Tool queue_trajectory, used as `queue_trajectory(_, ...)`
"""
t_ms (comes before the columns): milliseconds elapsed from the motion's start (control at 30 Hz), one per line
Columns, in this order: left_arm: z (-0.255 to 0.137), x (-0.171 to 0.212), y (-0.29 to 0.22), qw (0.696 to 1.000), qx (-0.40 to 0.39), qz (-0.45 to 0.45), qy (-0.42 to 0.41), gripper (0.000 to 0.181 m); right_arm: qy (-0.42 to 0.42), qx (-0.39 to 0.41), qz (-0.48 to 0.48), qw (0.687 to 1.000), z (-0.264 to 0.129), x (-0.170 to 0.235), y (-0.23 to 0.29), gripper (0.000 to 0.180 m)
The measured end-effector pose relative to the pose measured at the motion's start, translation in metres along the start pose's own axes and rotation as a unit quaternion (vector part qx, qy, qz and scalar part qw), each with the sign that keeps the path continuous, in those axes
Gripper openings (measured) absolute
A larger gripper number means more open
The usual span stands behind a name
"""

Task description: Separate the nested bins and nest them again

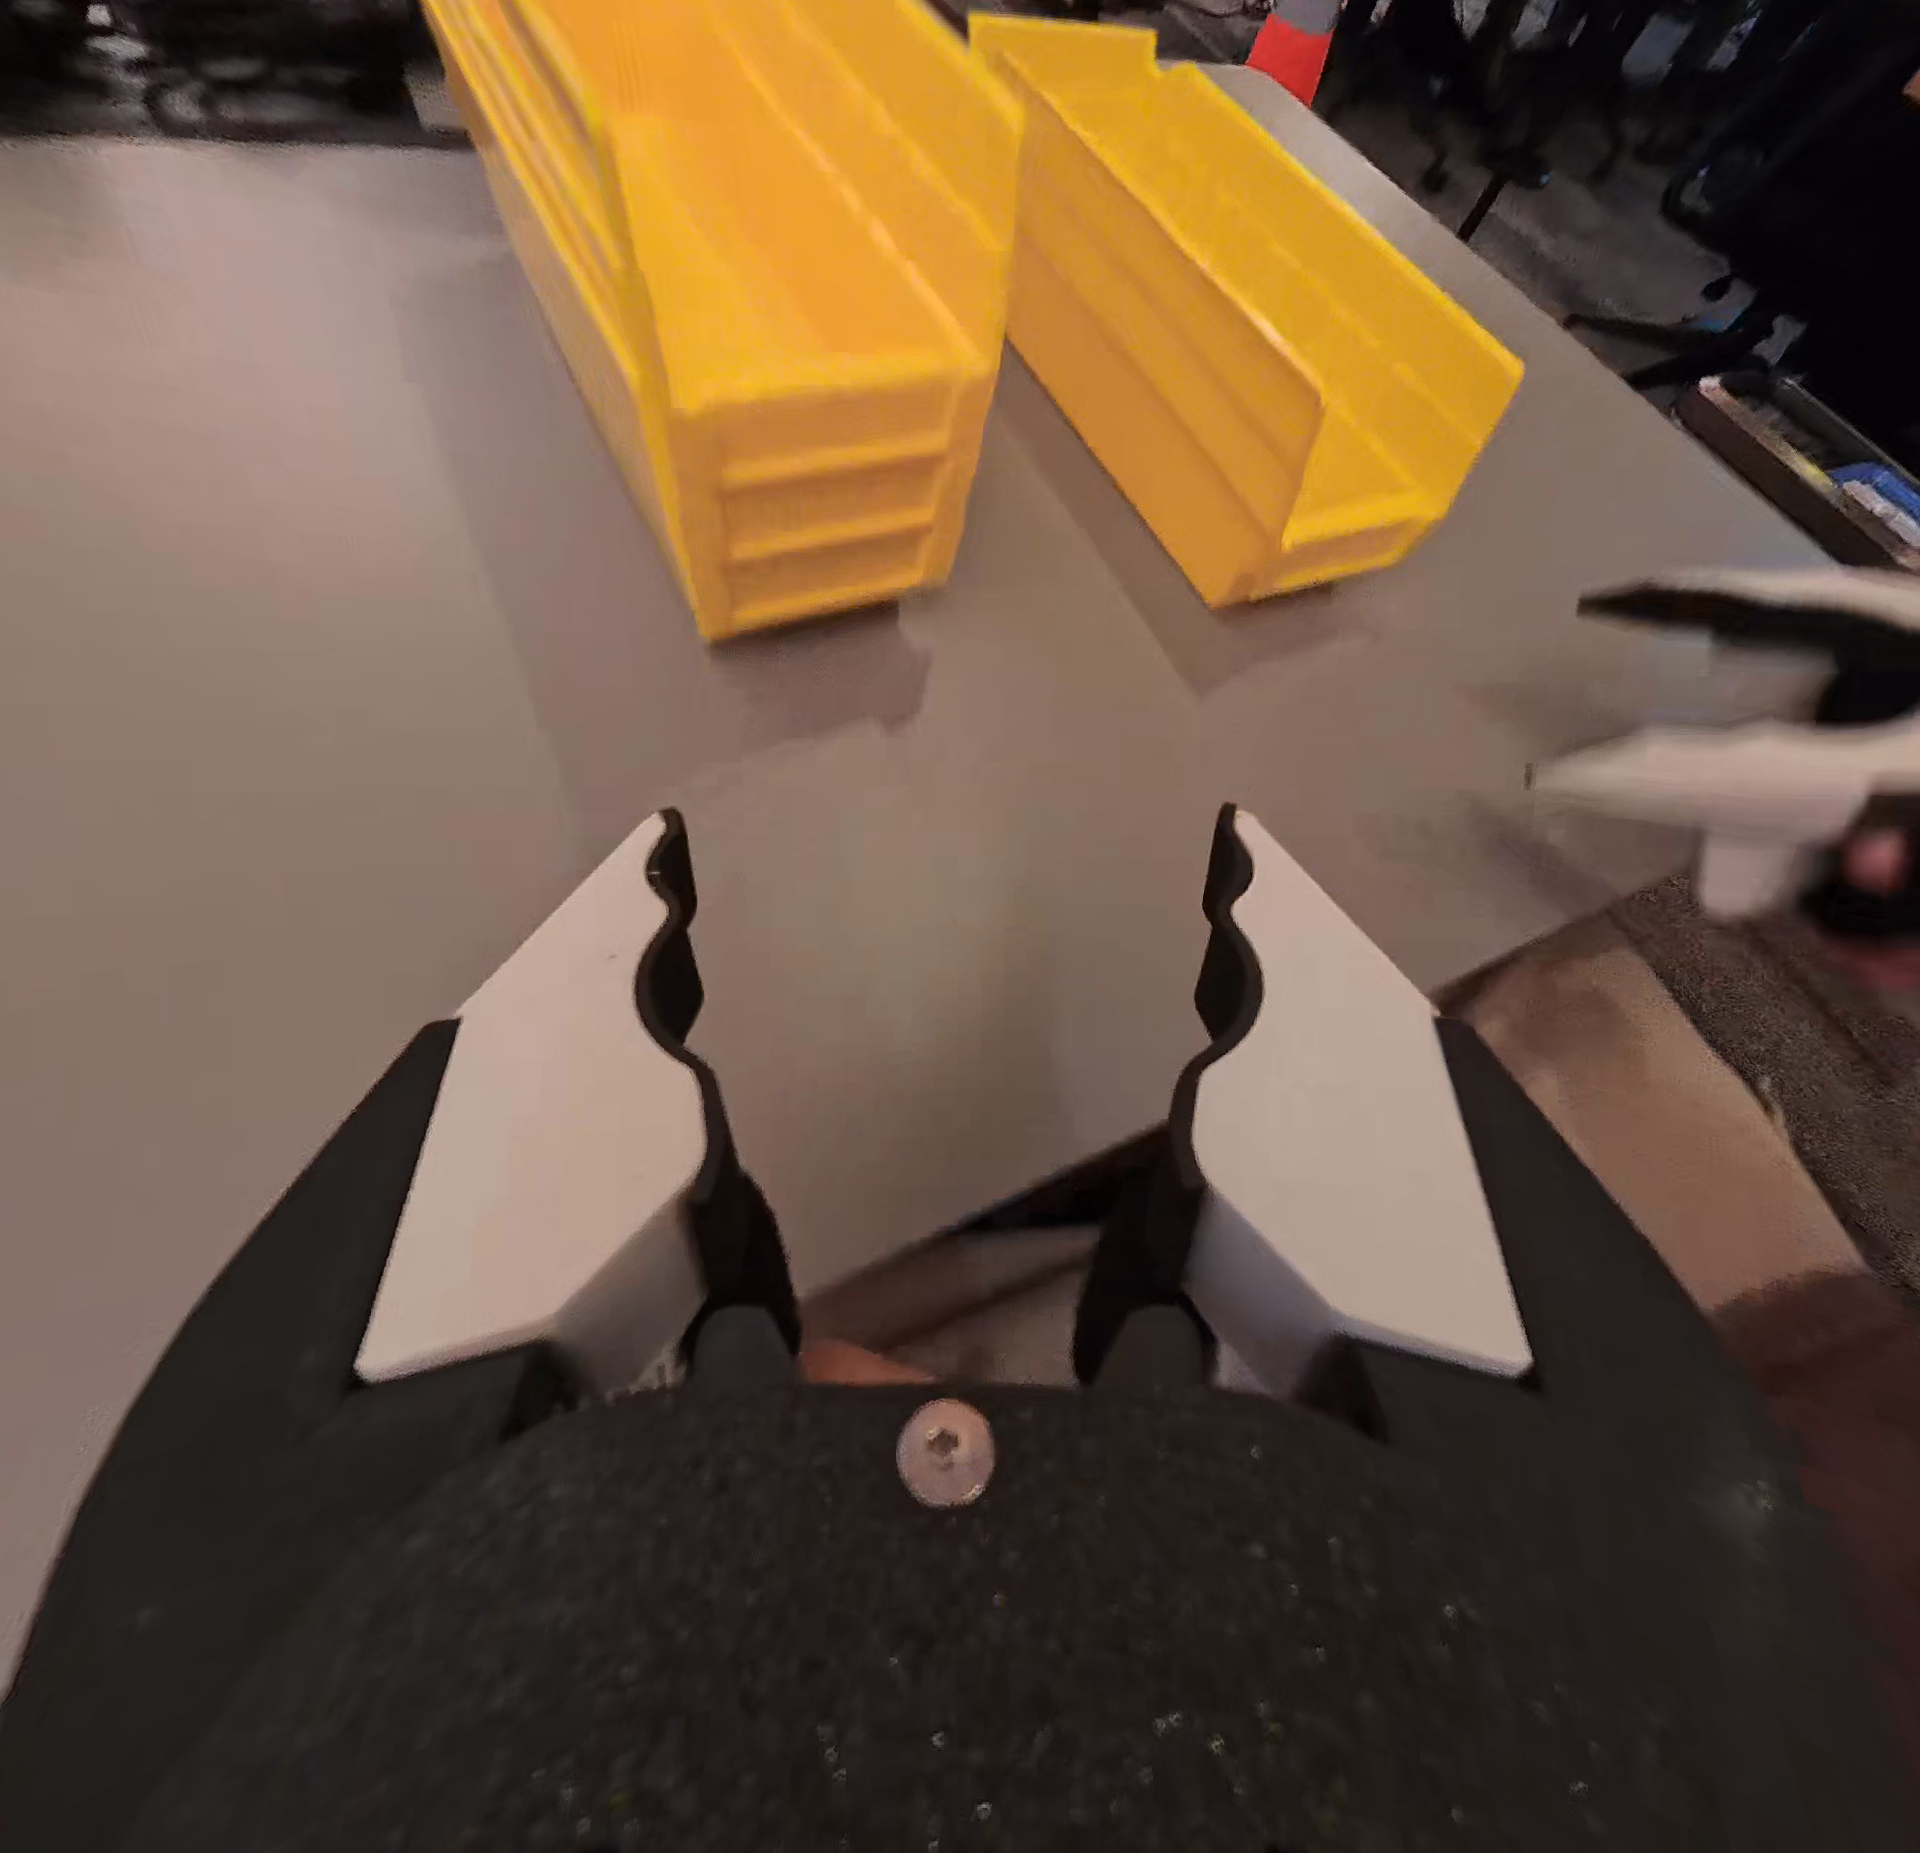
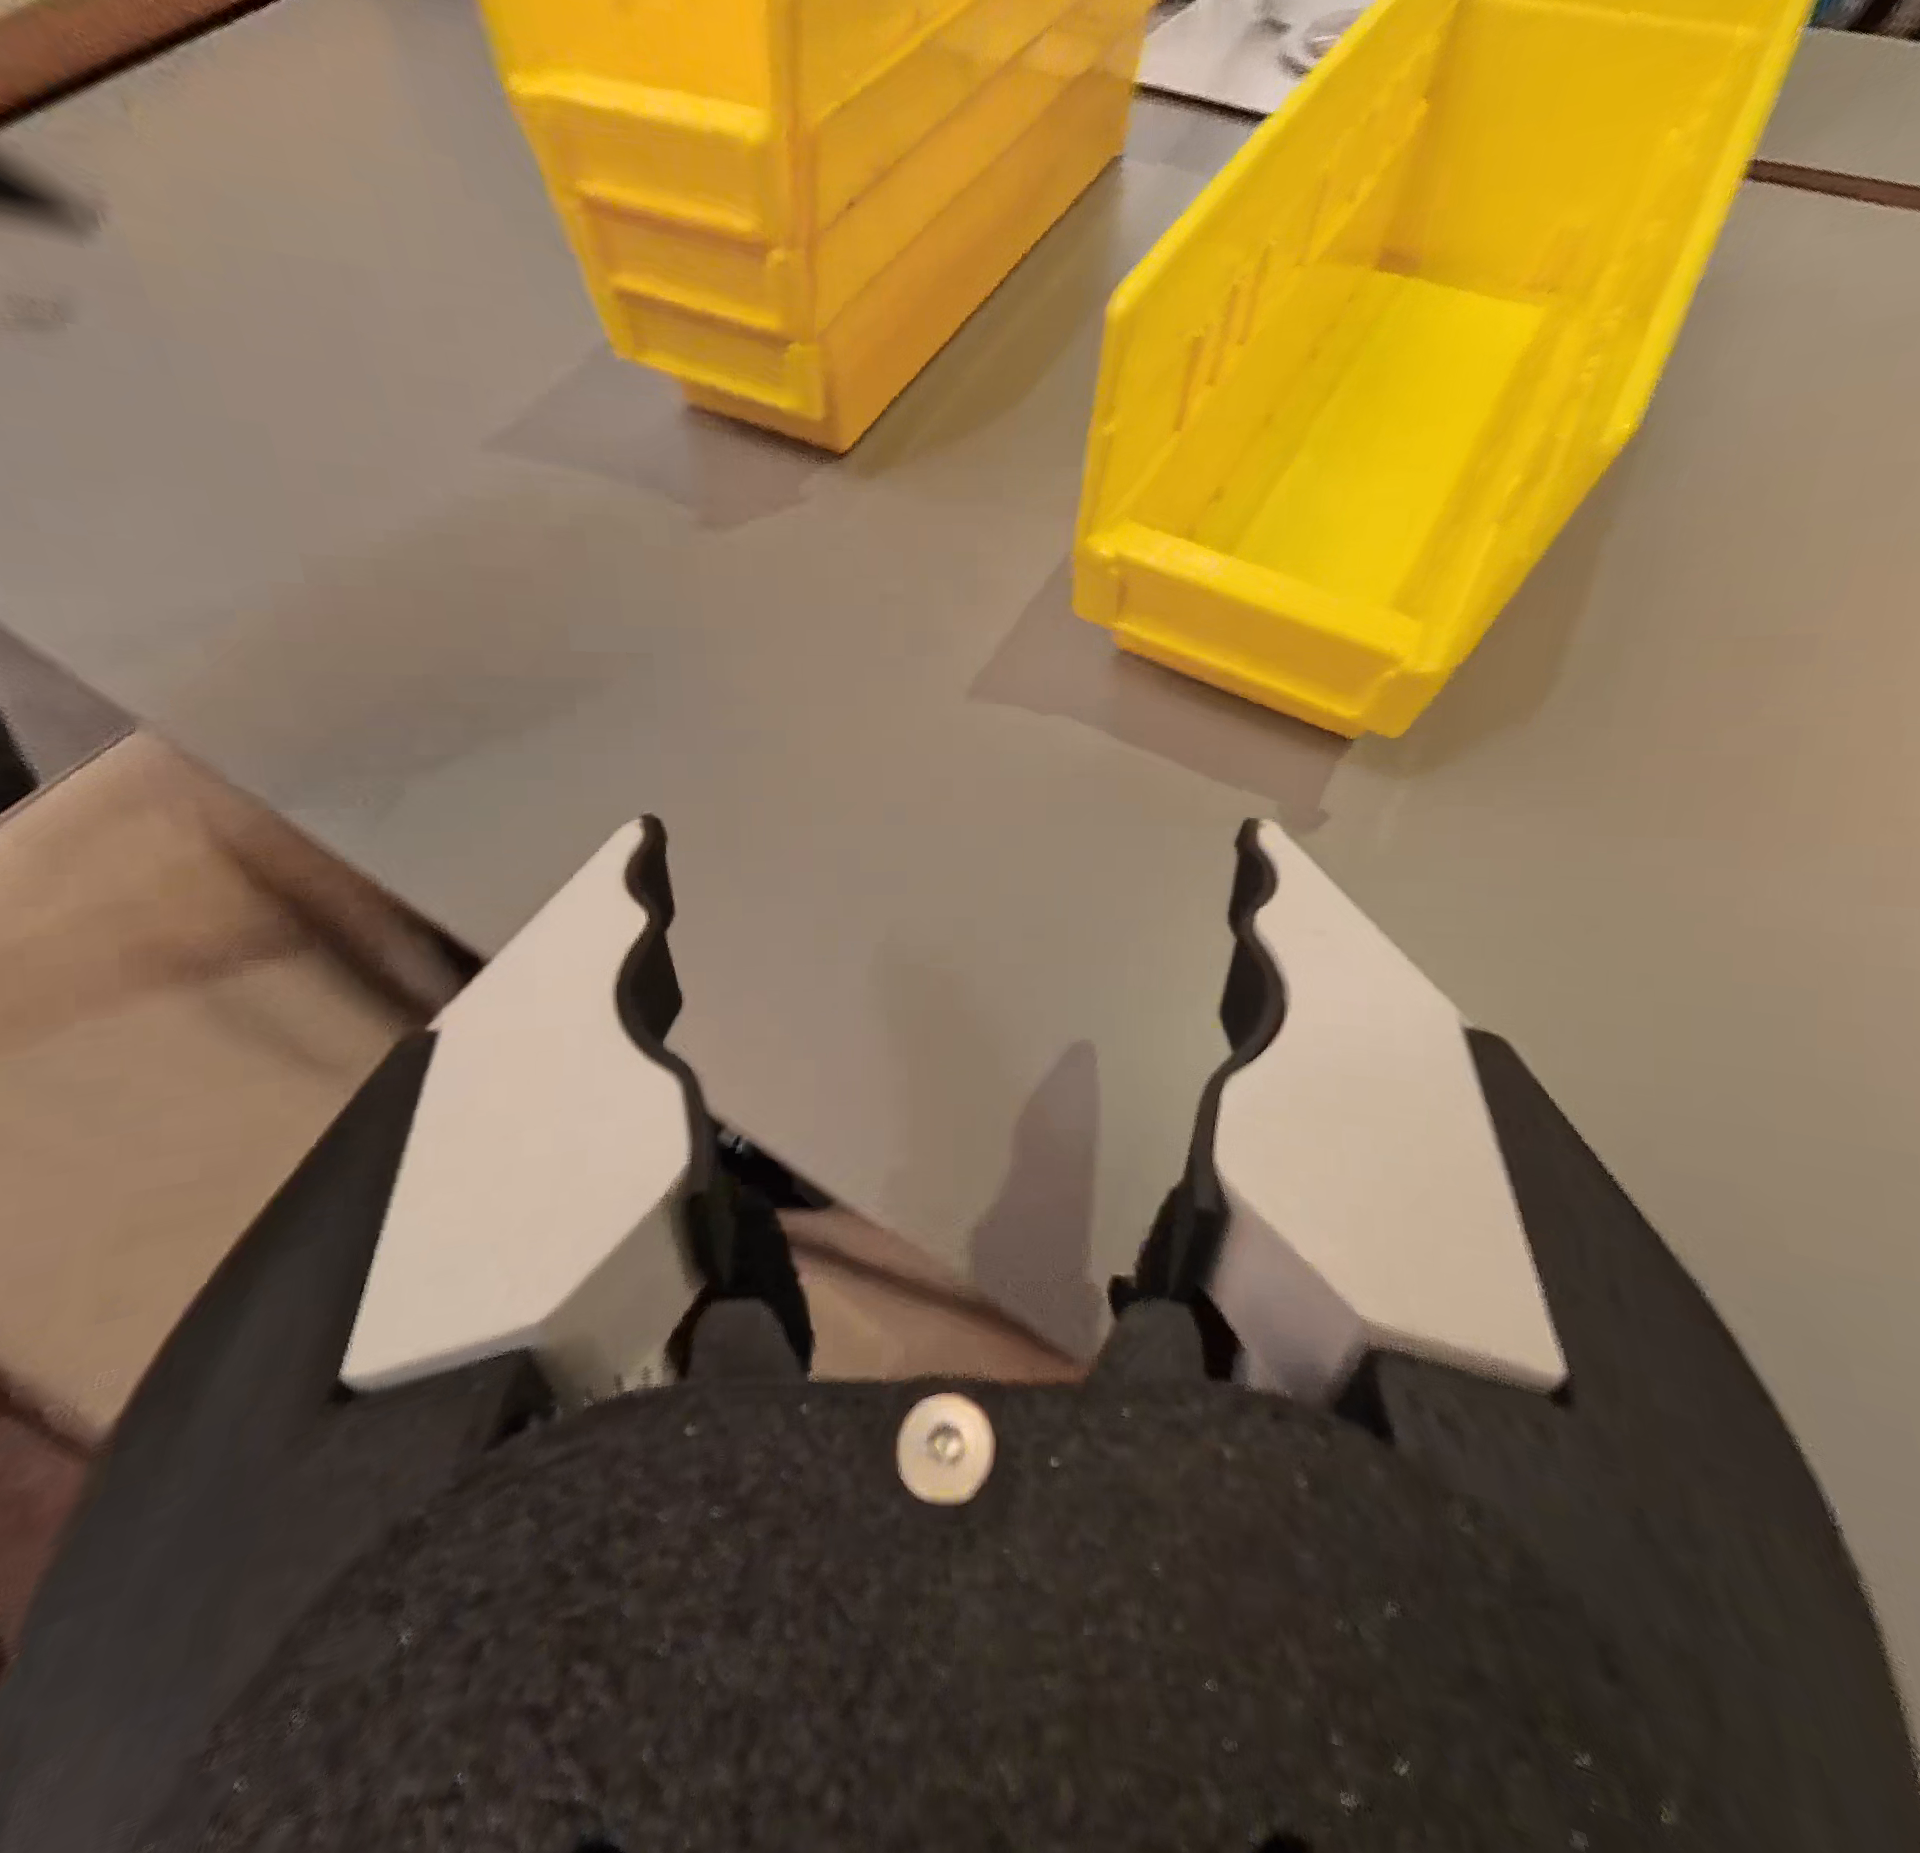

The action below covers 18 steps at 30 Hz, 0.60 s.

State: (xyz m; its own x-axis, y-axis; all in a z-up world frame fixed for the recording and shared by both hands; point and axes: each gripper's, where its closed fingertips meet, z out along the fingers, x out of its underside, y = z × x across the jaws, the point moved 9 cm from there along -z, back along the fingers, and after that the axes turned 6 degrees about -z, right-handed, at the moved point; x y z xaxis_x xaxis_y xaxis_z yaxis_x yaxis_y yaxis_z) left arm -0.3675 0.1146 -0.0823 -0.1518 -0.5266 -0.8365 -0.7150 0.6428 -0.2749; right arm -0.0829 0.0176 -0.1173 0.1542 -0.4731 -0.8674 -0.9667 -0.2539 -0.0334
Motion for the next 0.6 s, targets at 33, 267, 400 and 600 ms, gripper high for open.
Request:
queue_trajectory(33, -0.006, 0.014, 0.003, 1.000, -0.004, -0.004, -0.001, 0.097, -0.001, 0.010, 0.016, 1.000, 0.004, -0.006, -0.006, 0.109)
queue_trajectory(267, -0.017, 0.018, 0.013, 0.998, -0.019, 0.058, 0.012, 0.090, 0.102, 0.101, 0.055, 0.988, 0.061, -0.096, -0.069, 0.136)
queue_trajectory(400, -0.020, 0.021, 0.010, 0.999, 0.015, 0.030, 0.021, 0.089, 0.182, 0.102, 0.131, 0.969, 0.112, -0.103, -0.100, 0.148)
queue_trajectory(600, -0.017, 0.029, 0.004, 0.997, 0.049, 0.013, 0.054, 0.088, 0.297, 0.132, 0.150, 0.934, 0.153, -0.120, -0.123, 0.143)
